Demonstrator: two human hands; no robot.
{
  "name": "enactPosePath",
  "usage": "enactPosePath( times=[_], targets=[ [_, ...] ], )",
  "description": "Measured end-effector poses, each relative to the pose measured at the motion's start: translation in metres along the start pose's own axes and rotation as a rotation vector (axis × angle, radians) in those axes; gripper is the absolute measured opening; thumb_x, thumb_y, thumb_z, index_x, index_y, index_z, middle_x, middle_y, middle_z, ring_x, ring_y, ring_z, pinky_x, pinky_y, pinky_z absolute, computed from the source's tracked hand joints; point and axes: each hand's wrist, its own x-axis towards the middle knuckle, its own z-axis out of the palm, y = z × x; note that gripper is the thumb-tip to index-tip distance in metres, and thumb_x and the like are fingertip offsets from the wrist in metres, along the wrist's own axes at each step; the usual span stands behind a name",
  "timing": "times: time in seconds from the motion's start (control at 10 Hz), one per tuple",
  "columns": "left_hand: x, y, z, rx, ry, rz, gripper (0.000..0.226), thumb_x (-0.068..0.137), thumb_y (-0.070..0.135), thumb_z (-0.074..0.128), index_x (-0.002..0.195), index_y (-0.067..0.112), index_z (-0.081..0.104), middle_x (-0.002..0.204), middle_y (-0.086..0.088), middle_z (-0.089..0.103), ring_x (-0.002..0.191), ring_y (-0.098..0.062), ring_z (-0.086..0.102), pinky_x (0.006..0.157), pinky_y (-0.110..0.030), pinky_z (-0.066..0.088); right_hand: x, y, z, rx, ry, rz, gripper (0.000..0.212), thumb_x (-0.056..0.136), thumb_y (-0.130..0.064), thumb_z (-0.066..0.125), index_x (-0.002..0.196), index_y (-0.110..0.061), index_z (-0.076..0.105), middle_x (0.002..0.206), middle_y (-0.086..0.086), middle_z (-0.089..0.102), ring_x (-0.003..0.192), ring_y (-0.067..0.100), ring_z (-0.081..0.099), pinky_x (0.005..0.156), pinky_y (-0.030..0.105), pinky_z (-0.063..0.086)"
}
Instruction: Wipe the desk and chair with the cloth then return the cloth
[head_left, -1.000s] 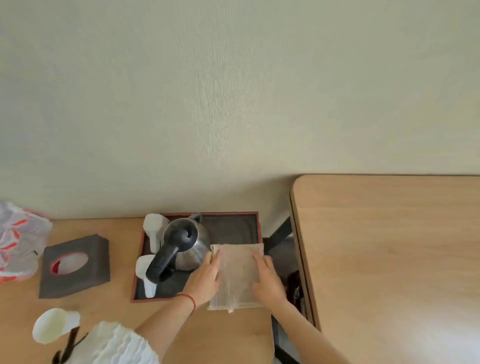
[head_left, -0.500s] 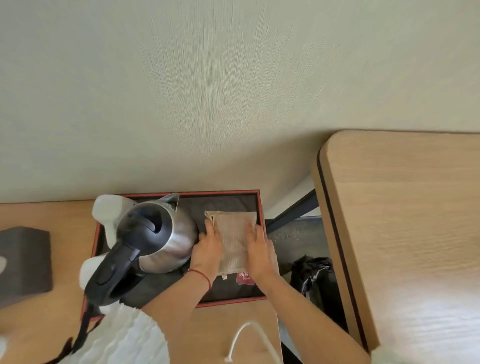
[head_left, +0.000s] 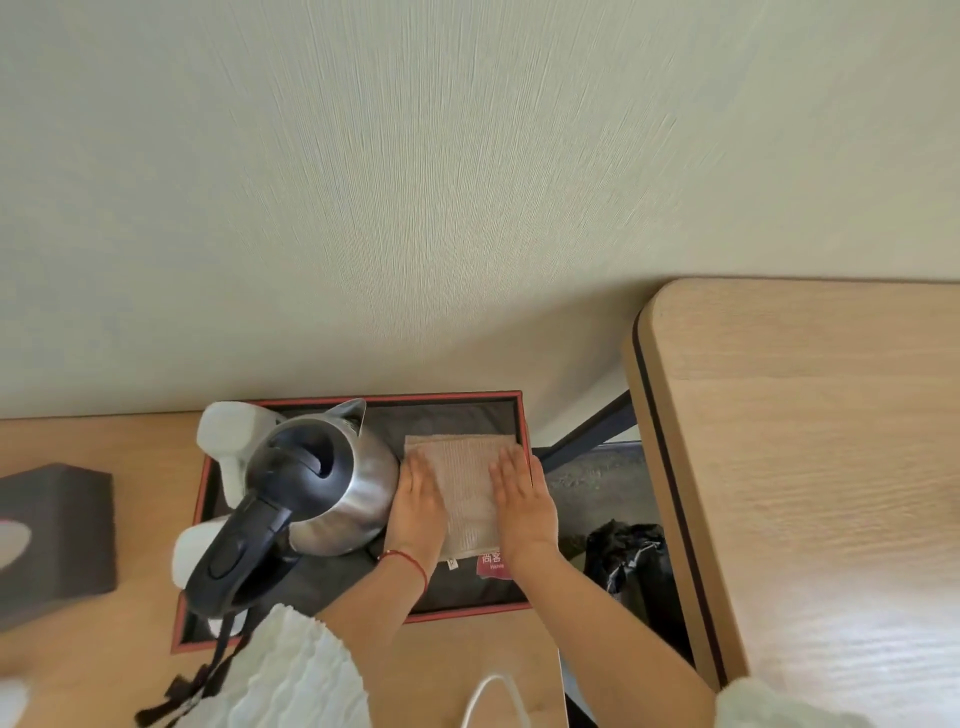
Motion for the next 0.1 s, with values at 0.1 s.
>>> enactPosePath(
  times=[0.1],
  targets=[
    [-0.0106,-0.0081,-0.0283,-0.463,0.099,-0.009,0.046,0.09,0.01,0.043,0.133,-0.001,0.034,0.137,-0.019,0.043,0.128,-0.033,0.036,0.11,-0.042,0.028,-0.0138,0.0068,-0.0261,0.244,-0.001,0.004,0.076,0.095,-0.017,0.043,0.148,-0.011,-0.011,0.16,0.01,-0.014,0.146,0.032,-0.014,0.12,0.043,-0.005]
  ],
)
